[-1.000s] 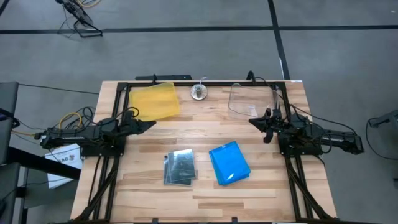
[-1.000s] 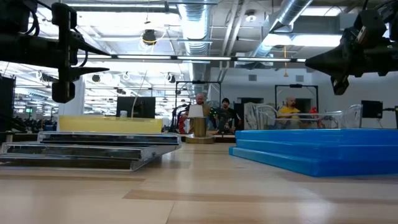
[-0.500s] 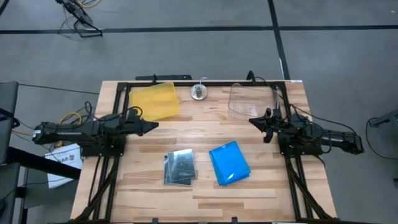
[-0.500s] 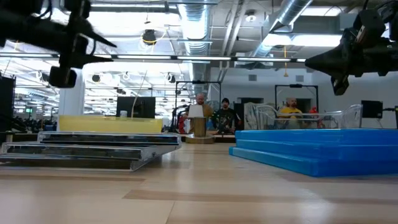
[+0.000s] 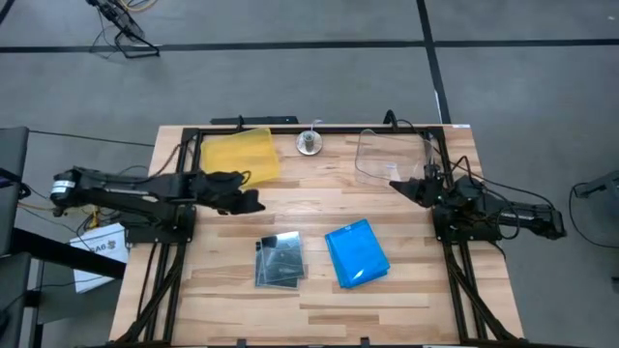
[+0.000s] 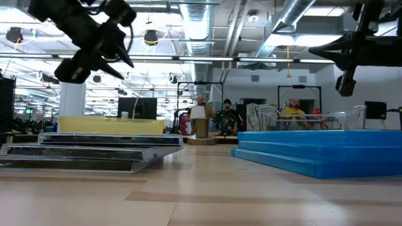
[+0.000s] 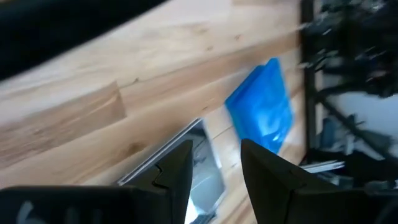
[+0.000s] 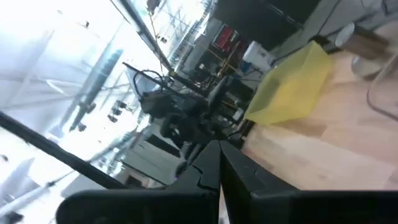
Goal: Pick & place jewel cases by type
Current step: Put the black CD case into the yellow bin
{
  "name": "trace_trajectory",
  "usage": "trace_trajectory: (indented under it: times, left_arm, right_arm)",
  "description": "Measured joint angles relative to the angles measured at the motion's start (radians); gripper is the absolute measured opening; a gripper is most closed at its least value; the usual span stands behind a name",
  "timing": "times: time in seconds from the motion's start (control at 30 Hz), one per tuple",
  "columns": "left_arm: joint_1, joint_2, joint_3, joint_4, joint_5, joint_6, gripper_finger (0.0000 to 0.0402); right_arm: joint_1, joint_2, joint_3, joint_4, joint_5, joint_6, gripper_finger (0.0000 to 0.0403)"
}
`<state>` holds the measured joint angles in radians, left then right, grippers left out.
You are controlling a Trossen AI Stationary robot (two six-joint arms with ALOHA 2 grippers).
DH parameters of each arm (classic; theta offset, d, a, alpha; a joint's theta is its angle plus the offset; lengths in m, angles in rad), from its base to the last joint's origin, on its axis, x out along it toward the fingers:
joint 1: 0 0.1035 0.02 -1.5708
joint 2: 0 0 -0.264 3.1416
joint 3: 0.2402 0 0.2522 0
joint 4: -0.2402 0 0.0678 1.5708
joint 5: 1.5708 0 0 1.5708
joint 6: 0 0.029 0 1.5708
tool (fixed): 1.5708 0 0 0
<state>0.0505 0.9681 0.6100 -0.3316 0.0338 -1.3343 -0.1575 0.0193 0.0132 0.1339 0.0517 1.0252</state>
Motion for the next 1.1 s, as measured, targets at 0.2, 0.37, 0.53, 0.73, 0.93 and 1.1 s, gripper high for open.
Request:
trace_trajectory:
  times: [0.2, 0.37, 0.53, 0.73, 0.93, 1.1]
  left_arm:
    - [0.0, 0.123, 0.009, 0.008, 0.1, 0.013, 0.0128]
    - [-0.012, 0.173, 0.009, 0.006, 0.173, 0.021, 0.0128]
    - [-0.032, 0.18, 0.009, 0.013, 0.178, 0.043, 0.0128]
    - [-0.046, 0.18, 0.009, 0.012, 0.177, 0.063, 0.0128]
    - [-0.071, 0.18, 0.009, 0.012, 0.166, 0.105, 0.0128]
    - [-0.111, 0.18, 0.008, 0.009, 0.114, 0.118, 0.0128]
  right_arm:
    - [0.0, 0.0, 0.0, 0.03, -0.012, 0.225, 0.0]
    - [0.001, 0.017, 0.001, 0.043, -0.047, 0.224, 0.0]
    - [0.051, 0.187, 0.073, 0.043, -0.061, 0.188, 0.0]
    - [0.108, 0.586, 0.283, -0.007, -0.019, 0.034, 0.0]
    - [0.118, 0.988, 0.558, -0.154, -0.035, -0.136, 0.0]
    - [0.117, 1.251, 0.767, -0.277, -0.122, -0.27, 0.0]
